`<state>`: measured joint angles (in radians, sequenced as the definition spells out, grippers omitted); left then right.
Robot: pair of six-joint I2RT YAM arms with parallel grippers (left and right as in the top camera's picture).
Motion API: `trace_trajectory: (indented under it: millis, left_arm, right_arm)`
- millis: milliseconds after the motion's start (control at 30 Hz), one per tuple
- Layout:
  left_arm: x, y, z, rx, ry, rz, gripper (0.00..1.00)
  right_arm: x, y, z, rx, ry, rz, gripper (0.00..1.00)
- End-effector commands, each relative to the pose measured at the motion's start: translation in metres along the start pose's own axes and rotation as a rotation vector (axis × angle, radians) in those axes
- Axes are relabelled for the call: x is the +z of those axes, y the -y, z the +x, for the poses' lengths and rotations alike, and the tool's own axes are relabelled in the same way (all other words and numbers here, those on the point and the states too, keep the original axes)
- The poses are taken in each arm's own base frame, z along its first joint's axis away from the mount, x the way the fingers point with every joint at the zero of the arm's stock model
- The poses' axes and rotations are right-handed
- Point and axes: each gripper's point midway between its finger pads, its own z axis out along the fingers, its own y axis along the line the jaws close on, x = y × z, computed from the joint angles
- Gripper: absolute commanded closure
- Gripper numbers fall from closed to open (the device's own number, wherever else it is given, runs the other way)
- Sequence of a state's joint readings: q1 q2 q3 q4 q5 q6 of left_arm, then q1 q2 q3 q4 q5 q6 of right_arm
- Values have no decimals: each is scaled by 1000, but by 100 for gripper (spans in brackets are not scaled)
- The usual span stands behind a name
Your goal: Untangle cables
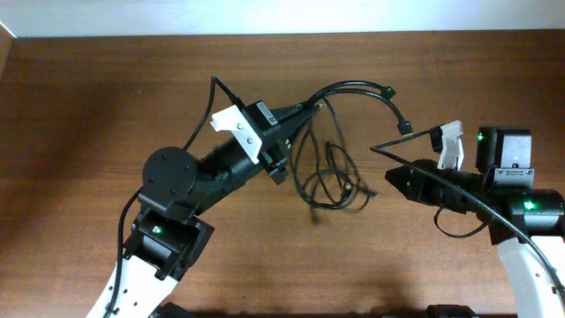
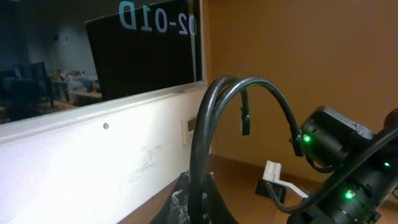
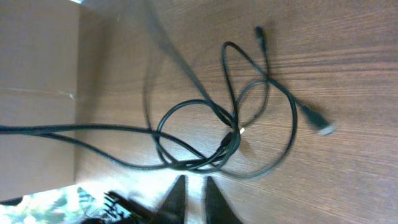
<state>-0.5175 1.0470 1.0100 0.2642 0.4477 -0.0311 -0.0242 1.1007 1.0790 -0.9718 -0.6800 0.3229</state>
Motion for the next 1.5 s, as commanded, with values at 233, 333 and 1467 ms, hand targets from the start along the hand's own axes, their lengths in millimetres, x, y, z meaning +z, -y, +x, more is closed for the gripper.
trace_trajectory:
  millis: [233,333,1467]
  left_arm:
    - [-7,-22,7,-45,-46,-142,100]
    - [-14,-46,38,-80,-162,-287,100]
    - [-105,61,304,-498,-1294,75,1]
  right_arm:
    - [-1,-7,0,-15,-4,-26,93]
    - [-1,-7,0,-28,-4,-25,93]
    - [-1,0,-2,-45,7,16,93]
